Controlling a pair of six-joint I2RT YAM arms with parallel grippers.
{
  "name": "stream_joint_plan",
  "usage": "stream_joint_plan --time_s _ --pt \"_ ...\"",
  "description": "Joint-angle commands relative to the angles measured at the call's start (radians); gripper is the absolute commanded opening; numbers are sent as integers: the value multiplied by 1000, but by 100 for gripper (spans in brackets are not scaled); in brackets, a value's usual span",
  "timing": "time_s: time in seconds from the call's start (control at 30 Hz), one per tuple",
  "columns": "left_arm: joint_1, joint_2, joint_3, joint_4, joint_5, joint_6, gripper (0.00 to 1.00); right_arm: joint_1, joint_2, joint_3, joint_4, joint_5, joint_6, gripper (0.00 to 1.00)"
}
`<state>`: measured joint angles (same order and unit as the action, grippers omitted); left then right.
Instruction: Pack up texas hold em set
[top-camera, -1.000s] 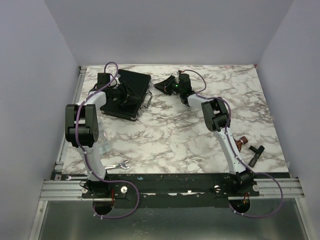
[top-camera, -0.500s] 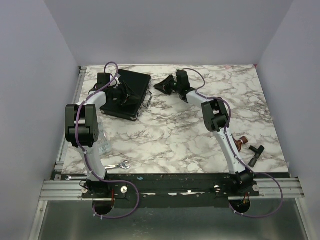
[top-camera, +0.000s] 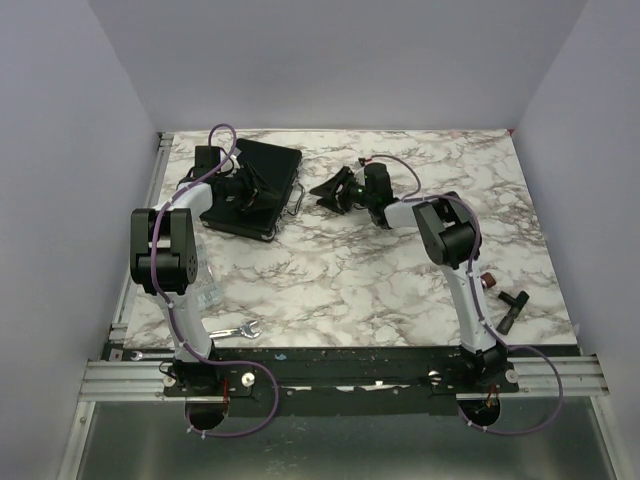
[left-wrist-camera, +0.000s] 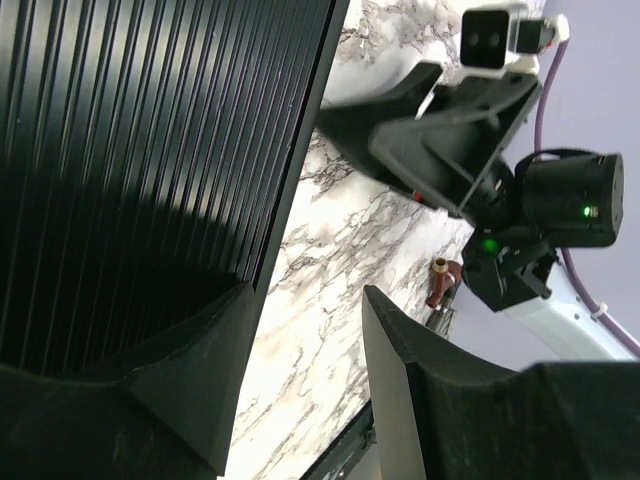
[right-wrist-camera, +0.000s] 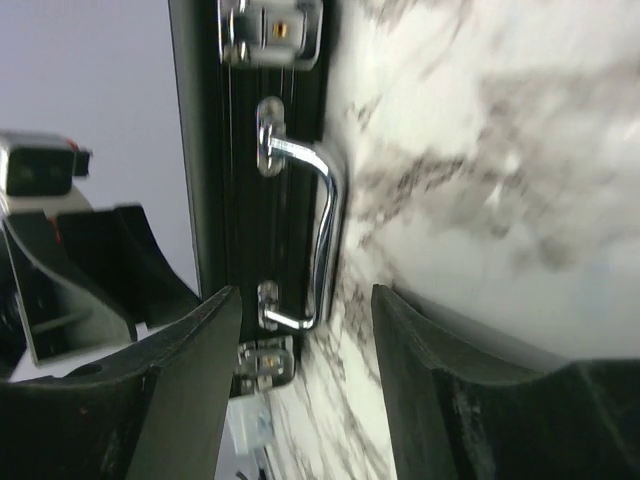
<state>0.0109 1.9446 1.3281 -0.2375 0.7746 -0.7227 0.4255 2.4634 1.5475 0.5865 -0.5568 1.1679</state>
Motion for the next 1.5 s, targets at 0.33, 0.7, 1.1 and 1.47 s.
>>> stream_joint_plan --time_s 0.33,0.7,1.1,1.47 --pt "3 2 1 -43 -69 31 48 163 -4 -233 77 -64 -6 27" --pt "3 3 0 -39 -67 26 48 192 78 -152 56 -57 6 16" --pt "3 2 1 -37 -66 24 48 243 88 -81 -97 51 -32 1" --pt "3 -9 1 -37 -64 24 48 286 93 -18 -173 102 -63 1"
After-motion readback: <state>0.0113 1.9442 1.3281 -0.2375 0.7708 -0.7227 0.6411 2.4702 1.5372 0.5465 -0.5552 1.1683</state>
